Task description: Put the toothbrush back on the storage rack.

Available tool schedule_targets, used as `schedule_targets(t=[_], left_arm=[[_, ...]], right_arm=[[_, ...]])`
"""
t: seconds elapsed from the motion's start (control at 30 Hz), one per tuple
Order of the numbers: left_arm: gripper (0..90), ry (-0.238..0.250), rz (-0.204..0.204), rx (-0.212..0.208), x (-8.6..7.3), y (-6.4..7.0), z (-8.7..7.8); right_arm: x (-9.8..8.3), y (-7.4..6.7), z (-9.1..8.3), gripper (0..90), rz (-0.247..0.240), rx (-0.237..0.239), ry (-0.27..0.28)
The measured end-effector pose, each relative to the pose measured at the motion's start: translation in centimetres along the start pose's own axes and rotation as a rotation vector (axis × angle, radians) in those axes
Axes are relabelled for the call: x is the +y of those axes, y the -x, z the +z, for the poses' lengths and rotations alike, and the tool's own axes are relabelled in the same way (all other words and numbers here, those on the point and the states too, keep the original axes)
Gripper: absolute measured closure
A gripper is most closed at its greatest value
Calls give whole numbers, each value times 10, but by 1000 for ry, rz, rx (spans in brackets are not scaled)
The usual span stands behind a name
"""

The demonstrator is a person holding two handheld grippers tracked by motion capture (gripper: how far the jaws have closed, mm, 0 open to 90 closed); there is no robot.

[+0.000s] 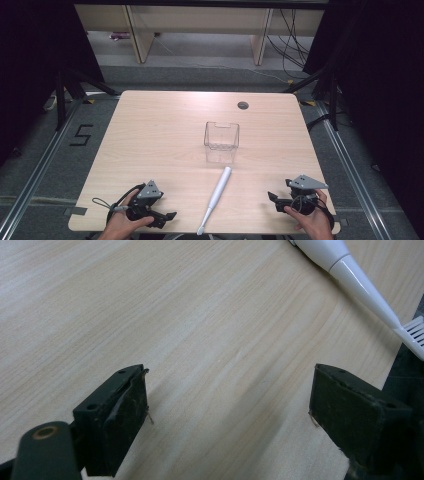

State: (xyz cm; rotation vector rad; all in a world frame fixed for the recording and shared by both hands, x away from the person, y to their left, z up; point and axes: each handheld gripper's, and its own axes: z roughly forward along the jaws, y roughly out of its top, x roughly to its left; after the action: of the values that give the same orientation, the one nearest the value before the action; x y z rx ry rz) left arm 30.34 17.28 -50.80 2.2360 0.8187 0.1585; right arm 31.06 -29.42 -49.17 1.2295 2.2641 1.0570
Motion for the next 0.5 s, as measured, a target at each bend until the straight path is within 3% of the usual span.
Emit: schedule_targets(t=[0.1, 0.17, 0.27, 0.4, 0.5], left_arm=[[150, 0, 0, 0, 0, 0, 0], [150, 0, -2, 0, 0, 0, 0], [150, -1, -3, -1, 0, 0, 0], [150, 7, -14, -1, 0, 1, 1], [150, -2, -4, 5, 0, -1, 1]], right_arm=[[0, 0, 0, 196, 7, 2, -5], [0, -2, -1, 198, 9, -26, 1], [1, -2, 1, 203, -6, 9, -6], [3, -2, 2, 199, -24, 16, -12], [4, -7, 1, 185, 5, 6, -30]])
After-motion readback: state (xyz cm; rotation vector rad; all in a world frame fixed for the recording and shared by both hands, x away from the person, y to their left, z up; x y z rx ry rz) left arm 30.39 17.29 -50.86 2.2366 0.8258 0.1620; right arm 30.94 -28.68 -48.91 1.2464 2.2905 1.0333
